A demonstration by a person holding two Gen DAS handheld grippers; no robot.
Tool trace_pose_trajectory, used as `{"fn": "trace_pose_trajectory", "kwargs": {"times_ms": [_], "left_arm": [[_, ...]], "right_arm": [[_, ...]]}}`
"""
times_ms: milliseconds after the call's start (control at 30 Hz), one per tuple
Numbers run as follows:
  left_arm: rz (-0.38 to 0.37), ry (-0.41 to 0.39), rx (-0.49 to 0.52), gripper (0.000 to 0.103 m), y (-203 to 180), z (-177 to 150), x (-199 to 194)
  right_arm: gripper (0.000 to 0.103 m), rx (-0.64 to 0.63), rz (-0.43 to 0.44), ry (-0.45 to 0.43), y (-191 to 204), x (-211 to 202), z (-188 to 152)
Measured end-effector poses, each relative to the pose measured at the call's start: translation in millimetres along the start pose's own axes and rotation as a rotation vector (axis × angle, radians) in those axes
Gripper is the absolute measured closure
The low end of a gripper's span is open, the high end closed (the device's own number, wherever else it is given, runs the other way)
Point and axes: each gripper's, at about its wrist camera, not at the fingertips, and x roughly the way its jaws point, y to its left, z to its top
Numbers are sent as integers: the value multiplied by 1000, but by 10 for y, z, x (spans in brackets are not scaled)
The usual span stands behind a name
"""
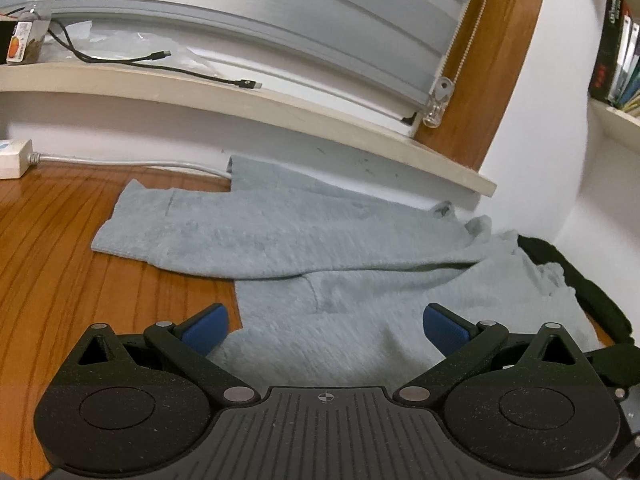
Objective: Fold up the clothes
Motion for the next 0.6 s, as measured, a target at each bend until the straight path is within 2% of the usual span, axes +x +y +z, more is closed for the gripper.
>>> {"fn": "trace_pose_trajectory", "kwargs": {"times_ms": [33,67,133,267,367,500,600], "left_arm": [[-1,-2,-3,0,6,0,-2],[-1,-4,-5,0,11,-1,-4],[0,-20,-19,0,25,-2,-27],[-1,-51,-65,0,93,7,-81],[-10,-42,-78,0,120,16,-74],[-20,-30,-91,0,148,26,-63],[-7,-17,-56,0,89,16,-40]], "right_arm": [[66,-10,4,1,13,5,-4],[81,-7,13,-3,5,-5,-4],[97,3,20,-15,-22,-38,-2],[99,46,-26,-69,-199,-172,3],[99,82,-85,-107,-419,-354,-20],[99,129,-220,-152,-827,-747,-148],[99,178,-352,-176,-1206,-1122,-313]]}}
